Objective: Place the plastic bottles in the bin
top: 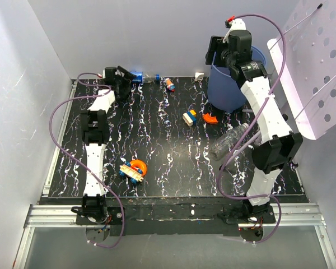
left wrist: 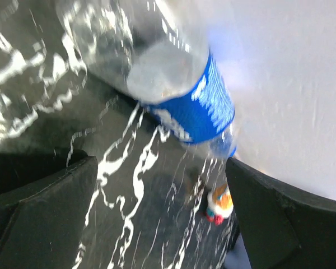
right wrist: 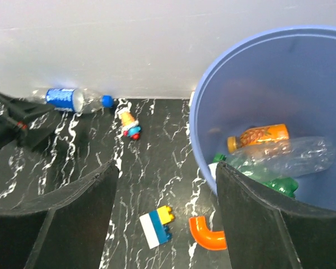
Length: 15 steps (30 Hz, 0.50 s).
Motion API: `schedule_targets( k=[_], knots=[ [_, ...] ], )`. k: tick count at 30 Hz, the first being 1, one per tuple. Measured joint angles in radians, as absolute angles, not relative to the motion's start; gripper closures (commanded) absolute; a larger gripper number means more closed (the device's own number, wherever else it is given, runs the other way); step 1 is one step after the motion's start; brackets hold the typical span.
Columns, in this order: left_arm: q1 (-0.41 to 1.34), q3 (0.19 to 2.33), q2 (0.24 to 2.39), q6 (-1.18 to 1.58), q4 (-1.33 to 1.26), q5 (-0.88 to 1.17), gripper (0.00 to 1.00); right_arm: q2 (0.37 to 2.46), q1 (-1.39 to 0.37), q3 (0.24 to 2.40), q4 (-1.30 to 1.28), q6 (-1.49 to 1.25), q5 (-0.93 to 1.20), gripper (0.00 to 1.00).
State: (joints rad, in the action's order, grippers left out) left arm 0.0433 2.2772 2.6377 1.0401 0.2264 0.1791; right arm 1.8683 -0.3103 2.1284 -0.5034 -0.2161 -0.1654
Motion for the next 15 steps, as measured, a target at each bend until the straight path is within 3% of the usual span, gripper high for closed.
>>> schedule_targets(
  k=[10, 15],
  knots=[
    [0.047, 2.450, 2.790, 1.205, 0.091, 0.084, 0.02, 1.711, -0.323, 1.958, -0.516, -0.248, -0.119, 0.22],
    [0.059, 2.497, 2.834, 1.272, 0.051, 0.031, 0.16, 1.662, -0.323, 1.906, -0.519, -0.265, -0.116, 0.22]
  ],
)
